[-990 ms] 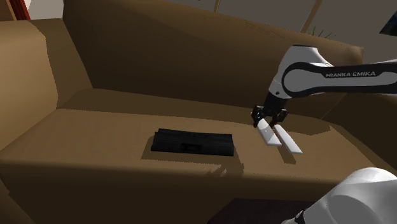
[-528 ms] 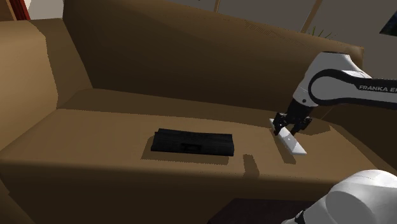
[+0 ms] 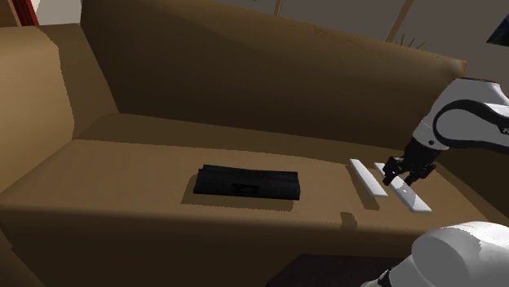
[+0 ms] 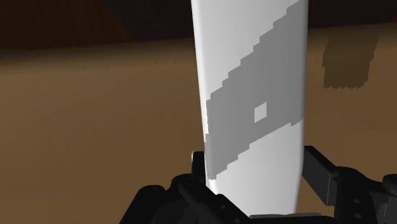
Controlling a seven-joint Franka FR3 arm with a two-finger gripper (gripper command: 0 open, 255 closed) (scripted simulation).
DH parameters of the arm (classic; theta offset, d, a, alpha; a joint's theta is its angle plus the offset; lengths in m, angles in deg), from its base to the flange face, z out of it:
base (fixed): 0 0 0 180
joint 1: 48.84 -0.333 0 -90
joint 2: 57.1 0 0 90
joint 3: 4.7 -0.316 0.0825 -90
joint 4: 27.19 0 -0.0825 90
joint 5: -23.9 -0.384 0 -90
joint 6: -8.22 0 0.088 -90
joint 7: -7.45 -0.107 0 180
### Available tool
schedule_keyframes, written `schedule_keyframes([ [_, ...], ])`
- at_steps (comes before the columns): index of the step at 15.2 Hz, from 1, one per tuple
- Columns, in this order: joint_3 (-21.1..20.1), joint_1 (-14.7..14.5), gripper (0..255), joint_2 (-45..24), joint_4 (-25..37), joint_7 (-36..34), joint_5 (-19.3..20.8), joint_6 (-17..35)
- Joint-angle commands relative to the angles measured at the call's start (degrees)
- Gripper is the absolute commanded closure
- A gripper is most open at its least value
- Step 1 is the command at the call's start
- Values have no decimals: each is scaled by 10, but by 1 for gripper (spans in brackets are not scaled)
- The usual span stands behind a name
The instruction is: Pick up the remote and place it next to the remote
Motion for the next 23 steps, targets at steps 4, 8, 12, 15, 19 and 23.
schedule_keyframes([
  [4,62,66,255,68,-7,82,64,-54],
  [8,117,112,255,92,4,148,118,-79],
  [12,157,138,255,98,1,182,156,-75],
  [15,171,144,255,97,-20,181,171,-54],
  [19,192,153,255,92,-46,179,193,-25],
  [23,216,163,255,82,-71,177,217,8],
])
